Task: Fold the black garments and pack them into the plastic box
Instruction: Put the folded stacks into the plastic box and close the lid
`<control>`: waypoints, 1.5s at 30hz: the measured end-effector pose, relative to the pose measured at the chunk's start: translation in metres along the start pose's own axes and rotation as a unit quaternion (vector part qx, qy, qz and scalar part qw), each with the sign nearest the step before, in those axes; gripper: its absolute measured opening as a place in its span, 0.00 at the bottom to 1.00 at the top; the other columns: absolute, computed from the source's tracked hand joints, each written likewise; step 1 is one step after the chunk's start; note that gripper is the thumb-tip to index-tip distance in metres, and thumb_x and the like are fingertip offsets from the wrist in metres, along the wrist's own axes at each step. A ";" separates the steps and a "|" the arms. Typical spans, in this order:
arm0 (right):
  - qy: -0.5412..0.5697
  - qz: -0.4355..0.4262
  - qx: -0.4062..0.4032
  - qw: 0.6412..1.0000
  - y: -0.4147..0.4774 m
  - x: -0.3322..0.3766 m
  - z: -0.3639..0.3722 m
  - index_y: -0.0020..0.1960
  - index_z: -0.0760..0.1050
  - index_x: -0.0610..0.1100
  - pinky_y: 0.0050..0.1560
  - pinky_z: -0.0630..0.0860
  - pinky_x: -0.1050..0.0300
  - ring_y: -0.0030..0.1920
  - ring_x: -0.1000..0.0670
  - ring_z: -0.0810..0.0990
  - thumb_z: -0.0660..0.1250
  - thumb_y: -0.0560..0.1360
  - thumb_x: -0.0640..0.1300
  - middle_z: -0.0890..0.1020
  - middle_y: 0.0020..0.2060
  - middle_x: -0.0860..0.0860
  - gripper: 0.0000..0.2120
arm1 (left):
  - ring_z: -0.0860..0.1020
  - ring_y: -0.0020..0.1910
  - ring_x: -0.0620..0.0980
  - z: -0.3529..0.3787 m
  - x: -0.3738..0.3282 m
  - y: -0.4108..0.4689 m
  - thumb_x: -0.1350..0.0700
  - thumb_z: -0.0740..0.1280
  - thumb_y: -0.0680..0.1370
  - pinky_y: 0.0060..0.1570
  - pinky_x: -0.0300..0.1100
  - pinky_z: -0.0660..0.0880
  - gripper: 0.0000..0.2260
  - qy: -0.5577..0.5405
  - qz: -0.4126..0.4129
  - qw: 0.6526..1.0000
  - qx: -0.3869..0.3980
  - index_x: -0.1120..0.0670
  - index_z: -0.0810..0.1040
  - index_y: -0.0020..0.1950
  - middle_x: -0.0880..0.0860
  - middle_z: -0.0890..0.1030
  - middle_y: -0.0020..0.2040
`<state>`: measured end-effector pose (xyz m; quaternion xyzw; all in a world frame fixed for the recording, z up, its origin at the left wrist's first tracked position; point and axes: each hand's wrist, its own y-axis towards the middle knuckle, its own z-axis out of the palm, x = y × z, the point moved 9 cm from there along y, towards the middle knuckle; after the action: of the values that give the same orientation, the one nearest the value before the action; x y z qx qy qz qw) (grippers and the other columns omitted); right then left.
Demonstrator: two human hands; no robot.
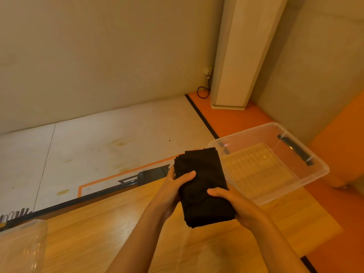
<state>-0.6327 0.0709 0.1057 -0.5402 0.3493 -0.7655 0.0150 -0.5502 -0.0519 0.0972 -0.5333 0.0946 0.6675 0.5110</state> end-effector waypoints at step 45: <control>-0.557 -0.085 -0.325 0.759 0.126 0.066 -0.364 0.78 0.44 0.47 0.61 0.76 0.46 0.68 0.43 0.70 0.66 0.75 0.53 0.61 0.75 0.44 0.42 | 0.66 0.72 0.58 0.235 0.137 0.301 0.42 0.62 0.79 0.64 0.58 0.70 0.32 0.172 -0.174 0.963 -0.110 0.50 0.54 0.78 0.55 0.65 0.74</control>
<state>-1.0099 0.1382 0.0276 -0.8712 0.4599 -0.1681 -0.0350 -0.9183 0.0471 -0.0431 -0.7008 0.0130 0.4730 0.5338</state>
